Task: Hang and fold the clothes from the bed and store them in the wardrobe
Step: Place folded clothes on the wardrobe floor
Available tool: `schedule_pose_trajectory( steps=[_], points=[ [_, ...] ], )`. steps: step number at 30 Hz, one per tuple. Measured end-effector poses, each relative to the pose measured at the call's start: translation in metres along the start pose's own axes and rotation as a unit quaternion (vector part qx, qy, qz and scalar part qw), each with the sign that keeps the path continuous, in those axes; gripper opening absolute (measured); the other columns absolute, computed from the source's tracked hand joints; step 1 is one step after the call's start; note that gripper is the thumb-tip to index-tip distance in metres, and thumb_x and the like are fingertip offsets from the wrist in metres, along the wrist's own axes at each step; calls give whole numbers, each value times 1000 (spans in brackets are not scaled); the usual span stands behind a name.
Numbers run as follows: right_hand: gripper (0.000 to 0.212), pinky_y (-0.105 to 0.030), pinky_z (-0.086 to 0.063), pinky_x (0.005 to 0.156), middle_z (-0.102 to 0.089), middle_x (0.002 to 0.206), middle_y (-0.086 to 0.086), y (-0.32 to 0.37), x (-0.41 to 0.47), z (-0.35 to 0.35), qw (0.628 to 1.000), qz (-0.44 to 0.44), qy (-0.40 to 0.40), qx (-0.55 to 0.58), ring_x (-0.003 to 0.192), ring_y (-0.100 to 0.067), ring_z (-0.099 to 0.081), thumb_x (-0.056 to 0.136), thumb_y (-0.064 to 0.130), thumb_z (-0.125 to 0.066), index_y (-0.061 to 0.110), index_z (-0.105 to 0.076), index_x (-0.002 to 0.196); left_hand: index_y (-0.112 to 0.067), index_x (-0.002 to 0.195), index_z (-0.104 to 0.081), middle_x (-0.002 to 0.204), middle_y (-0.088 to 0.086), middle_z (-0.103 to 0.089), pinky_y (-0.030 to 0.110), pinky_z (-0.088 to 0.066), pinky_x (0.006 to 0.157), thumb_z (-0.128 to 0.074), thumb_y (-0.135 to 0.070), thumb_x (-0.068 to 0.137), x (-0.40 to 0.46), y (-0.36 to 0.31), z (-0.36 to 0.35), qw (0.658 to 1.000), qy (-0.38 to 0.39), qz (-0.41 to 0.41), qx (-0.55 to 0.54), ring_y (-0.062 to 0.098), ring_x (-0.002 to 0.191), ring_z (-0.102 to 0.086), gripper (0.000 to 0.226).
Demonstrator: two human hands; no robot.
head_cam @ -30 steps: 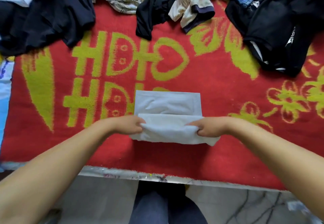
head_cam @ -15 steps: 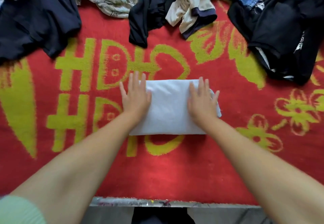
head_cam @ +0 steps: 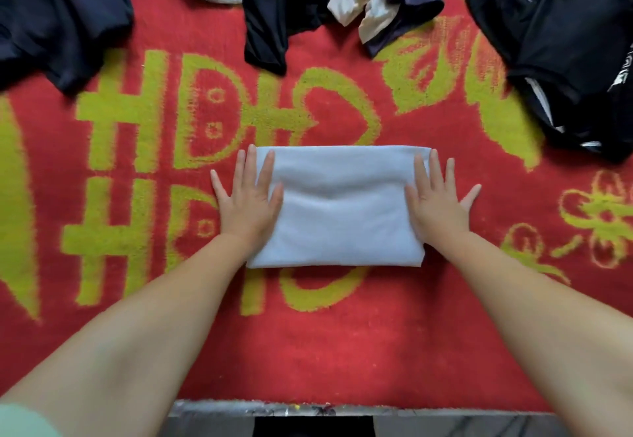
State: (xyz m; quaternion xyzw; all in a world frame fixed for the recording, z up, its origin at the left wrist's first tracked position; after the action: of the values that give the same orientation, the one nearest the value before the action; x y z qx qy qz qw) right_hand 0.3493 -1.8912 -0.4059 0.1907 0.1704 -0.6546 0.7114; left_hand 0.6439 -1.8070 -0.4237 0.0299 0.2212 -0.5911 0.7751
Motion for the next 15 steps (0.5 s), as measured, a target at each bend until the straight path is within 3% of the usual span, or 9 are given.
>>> schedule_pose_trajectory(
  steps=[3,5,8,10,12,15],
  points=[
    [57,-70,6,110,7,164,0,3,-9,15,999,25,-12,-25,149,-26,13,104,40,-22,25,-5,156,-26,153,4,162,6,8,61,9,113,-23,-45,101,-9,0,11,1000,-11,-5,4,20,149,8,62],
    [61,-71,2,110,-2,163,-6,22,-27,22,992,106,-60,-12,150,-29,7,102,35,-38,19,-13,155,-12,153,-13,161,14,-10,63,-3,113,-28,-47,96,-27,-14,19,995,-43,-84,27,26,149,-11,69],
    [80,-73,-1,110,-4,161,-8,53,-69,10,952,307,-15,2,146,-32,9,87,33,-61,18,-18,153,-3,145,-34,150,20,-37,67,-27,104,-64,-50,74,-68,-34,8,963,-25,-246,110,32,137,-39,90],
    [91,-72,5,107,-3,161,-6,65,-93,-11,929,367,31,-42,145,-33,10,77,30,-66,22,-16,154,-4,142,-43,149,17,-40,65,-33,103,-78,-40,58,-89,-36,-2,957,27,-250,147,30,137,-41,98],
    [95,-71,6,105,-8,161,-4,68,-98,-25,937,345,16,-57,146,-34,5,72,22,-68,24,-18,153,-6,141,-46,148,16,-42,65,-36,101,-75,-25,57,-95,-34,-9,961,34,-222,164,29,135,-44,90],
    [97,-69,17,104,18,158,2,62,-80,-30,966,249,-12,-63,142,-30,26,80,12,-57,32,6,151,-12,140,-48,146,15,-45,67,-37,96,-40,-12,73,-80,-30,-12,960,-27,-235,152,30,132,-47,67]
  ],
)
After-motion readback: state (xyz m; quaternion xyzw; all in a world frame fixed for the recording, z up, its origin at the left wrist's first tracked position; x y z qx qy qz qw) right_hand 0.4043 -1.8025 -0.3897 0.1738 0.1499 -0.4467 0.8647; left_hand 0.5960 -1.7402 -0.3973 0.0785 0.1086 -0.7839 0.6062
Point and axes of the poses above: each hand's wrist, its own x-axis towards the middle knuckle, its own z-axis out of the back of the hand, y = z × x, the point moved 1 cm from there along x, towards the middle knuckle
